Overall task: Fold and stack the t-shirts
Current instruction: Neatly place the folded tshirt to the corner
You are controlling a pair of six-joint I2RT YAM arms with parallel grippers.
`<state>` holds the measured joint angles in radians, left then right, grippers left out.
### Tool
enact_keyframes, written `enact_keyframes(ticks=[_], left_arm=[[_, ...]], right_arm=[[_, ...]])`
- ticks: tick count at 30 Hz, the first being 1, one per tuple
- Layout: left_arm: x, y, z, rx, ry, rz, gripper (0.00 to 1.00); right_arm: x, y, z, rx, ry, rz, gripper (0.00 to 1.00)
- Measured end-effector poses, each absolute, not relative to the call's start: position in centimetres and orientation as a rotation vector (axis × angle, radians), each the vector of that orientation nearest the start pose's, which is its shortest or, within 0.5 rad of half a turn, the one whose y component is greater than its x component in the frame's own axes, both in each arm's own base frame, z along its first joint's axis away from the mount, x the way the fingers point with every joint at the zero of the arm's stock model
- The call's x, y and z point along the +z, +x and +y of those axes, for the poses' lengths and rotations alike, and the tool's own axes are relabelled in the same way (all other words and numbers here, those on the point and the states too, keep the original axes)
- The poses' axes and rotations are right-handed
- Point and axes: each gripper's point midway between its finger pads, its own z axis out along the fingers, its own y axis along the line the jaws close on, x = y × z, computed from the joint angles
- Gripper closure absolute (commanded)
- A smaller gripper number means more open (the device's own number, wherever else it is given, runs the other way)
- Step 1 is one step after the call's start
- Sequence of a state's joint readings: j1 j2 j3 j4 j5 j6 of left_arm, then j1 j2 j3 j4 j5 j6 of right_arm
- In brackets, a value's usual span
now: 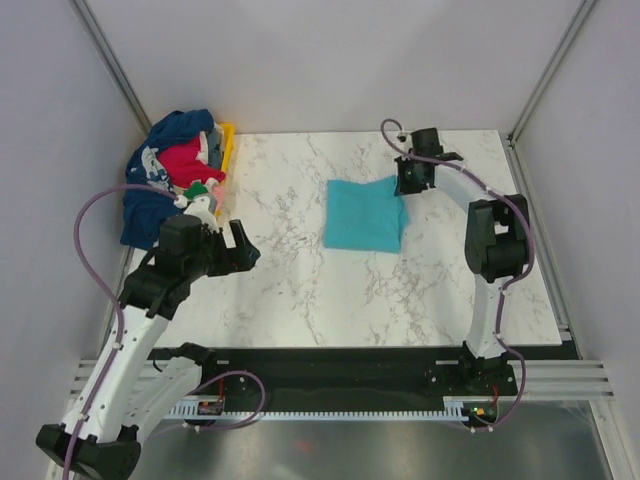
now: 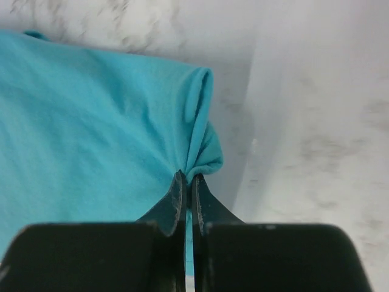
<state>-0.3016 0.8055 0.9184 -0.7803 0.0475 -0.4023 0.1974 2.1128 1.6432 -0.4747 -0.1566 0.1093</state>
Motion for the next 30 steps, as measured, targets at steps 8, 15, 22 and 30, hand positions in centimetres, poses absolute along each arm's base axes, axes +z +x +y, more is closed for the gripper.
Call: enact_keyframes(ticks=[8, 15, 22, 30], left_arm=[[19.9, 22.7, -10.0, -0.443, -0.081, 2.297, 0.00], [18.7, 22.7, -10.1, -0.440, -0.080, 2.341, 0.00], [18.7, 22.7, -10.1, -0.446, -0.081, 2.341, 0.00], [18.7, 22.7, -10.0, -0.443, -0.087, 2.340, 0.00]], right_arm=[[14.7, 60.1, -0.4, -0.294, 0.002, 2.235, 0.02], [14.1, 61.9, -2.3, -0.417, 0.169, 2.208, 0.02], [11.0, 58.8, 4.8, -0.109, 0.151, 2.312, 0.02], [9.1, 58.9, 11.0, 0.196, 0.051, 2.339, 0.02]])
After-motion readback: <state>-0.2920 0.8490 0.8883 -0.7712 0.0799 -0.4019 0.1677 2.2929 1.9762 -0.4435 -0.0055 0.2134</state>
